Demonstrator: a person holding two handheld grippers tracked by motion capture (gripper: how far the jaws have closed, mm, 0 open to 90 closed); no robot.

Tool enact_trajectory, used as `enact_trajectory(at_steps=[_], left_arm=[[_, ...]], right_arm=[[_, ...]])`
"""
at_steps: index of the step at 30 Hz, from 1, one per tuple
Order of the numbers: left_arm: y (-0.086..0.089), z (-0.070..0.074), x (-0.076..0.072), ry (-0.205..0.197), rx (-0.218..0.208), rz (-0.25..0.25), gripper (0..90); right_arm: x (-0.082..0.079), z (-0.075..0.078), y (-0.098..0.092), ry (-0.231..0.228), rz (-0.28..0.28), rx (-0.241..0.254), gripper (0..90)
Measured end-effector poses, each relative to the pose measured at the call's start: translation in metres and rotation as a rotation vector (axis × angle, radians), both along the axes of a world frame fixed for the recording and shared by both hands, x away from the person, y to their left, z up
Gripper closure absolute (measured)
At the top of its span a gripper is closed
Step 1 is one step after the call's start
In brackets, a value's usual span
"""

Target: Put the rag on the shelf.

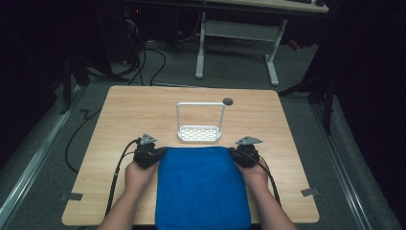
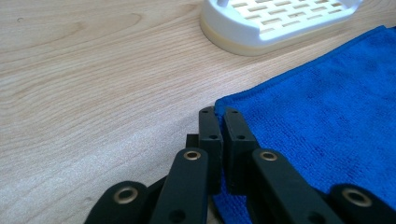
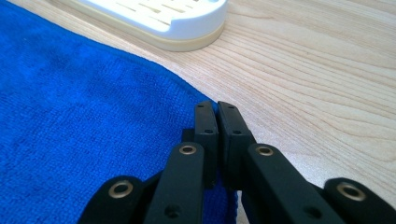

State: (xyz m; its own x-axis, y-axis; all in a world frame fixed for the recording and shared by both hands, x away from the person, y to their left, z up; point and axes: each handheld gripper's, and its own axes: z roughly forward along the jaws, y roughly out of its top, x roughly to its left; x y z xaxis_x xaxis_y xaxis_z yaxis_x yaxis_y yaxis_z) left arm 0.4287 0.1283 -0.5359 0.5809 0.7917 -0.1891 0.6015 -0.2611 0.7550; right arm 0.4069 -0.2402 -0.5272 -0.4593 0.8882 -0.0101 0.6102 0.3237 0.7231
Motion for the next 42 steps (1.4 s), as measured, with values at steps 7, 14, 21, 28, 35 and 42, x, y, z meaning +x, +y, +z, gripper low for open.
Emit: enact_trajectory(at_steps=[7,14,21,28,35,42], left_arm=[[0.001,0.013,-0.014,-0.112,-0.023,-0.003,87.9],[0.008,0.025,-0.024,-0.168,-0.063,0.028,87.9],[0.014,0.043,-0.037,-0.255,-0.114,0.054,87.9],[0.020,0.068,-0.050,-0.342,-0.171,0.063,87.9],[0.023,0.086,-0.059,-0.400,-0.190,0.053,88.0],[0.021,0.110,-0.067,-0.475,-0.219,0.050,88.2]], right_arm=[[-0.016,0.009,-0.001,-0.088,0.027,0.032,88.1],[-0.024,0.019,-0.007,-0.136,0.029,0.077,88.0],[-0.042,0.043,-0.006,-0.241,0.026,0.130,88.1],[-0.058,0.065,-0.002,-0.333,0.046,0.151,88.1],[-0.069,0.087,0.000,-0.398,0.060,0.170,88.1],[-0.076,0.107,-0.002,-0.470,0.053,0.201,88.2]])
